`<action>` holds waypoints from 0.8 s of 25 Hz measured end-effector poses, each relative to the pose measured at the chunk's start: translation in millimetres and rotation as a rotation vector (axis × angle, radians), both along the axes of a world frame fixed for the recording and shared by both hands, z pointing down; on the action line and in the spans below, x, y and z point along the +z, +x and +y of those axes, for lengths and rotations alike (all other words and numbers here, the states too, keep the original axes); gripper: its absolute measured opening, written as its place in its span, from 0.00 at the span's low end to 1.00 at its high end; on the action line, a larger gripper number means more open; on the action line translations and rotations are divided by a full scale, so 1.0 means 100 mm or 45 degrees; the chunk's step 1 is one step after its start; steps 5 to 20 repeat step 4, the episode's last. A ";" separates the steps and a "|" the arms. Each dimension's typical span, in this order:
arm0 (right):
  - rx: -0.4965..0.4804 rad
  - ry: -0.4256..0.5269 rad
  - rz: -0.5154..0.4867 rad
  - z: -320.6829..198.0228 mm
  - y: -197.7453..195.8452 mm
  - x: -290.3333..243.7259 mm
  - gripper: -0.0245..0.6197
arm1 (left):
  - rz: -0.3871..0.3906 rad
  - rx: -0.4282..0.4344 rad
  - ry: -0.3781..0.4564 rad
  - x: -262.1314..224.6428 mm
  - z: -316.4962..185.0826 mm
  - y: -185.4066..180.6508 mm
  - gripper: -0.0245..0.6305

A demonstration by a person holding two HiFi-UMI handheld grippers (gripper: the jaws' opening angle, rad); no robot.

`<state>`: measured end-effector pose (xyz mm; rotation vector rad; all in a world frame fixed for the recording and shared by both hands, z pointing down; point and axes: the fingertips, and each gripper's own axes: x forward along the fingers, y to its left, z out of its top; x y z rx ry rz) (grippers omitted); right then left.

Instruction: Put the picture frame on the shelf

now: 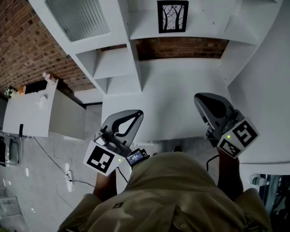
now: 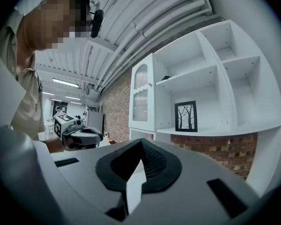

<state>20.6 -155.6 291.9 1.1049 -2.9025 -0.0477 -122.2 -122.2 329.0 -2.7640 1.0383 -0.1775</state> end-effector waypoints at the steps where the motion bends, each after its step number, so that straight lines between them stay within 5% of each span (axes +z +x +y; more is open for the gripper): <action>1: 0.008 0.019 -0.005 -0.05 0.00 0.00 0.04 | -0.006 0.000 0.024 -0.01 -0.08 -0.03 0.05; 4: 0.039 0.071 -0.022 -0.20 -0.01 0.03 0.04 | -0.038 0.012 0.106 0.00 -0.30 -0.10 0.05; 20: 0.039 0.071 -0.022 -0.20 -0.01 0.03 0.04 | -0.038 0.012 0.106 0.00 -0.30 -0.10 0.05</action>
